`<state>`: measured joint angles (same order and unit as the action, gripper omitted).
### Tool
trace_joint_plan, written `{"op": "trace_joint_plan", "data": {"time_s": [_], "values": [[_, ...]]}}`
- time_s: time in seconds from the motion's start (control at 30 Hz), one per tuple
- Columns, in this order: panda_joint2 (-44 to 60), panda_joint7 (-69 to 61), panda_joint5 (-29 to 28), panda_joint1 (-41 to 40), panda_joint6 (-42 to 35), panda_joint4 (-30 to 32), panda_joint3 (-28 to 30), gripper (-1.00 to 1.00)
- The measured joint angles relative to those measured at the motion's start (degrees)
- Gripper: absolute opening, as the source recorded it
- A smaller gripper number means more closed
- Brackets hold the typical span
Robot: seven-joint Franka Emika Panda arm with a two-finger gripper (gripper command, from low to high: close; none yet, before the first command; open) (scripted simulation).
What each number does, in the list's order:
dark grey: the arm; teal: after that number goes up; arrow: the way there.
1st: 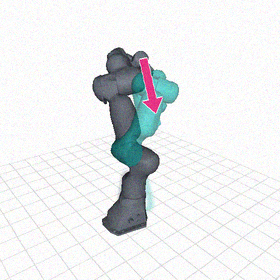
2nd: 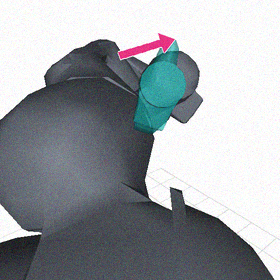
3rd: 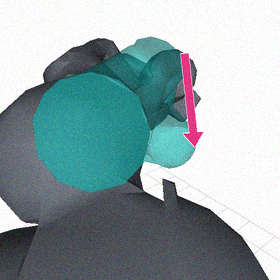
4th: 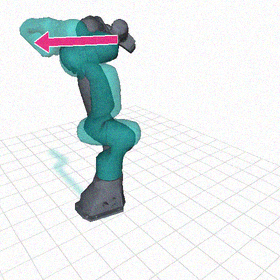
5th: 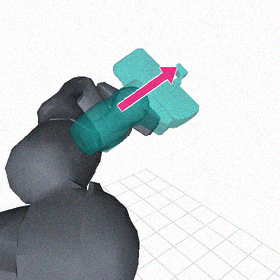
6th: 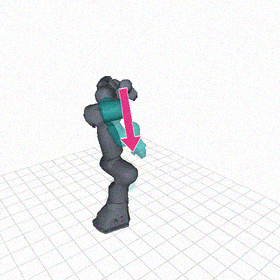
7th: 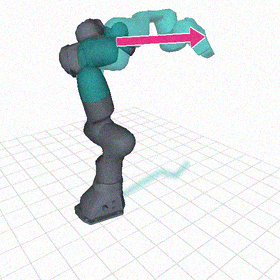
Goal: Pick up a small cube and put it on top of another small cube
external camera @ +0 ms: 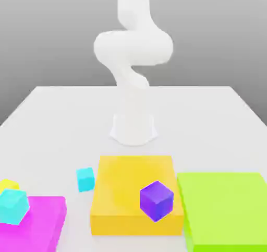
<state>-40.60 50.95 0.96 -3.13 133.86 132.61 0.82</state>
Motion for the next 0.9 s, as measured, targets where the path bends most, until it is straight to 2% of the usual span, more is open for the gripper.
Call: {"op": "trace_joint_plan", "data": {"time_s": [0.67,0.9], "values": [[41.90,42.72,5.17,-22.87,16.64,6.64,9.62,0.00],[56.63,54.00,9.35,-26.79,22.91,8.28,13.23,0.00]]}}
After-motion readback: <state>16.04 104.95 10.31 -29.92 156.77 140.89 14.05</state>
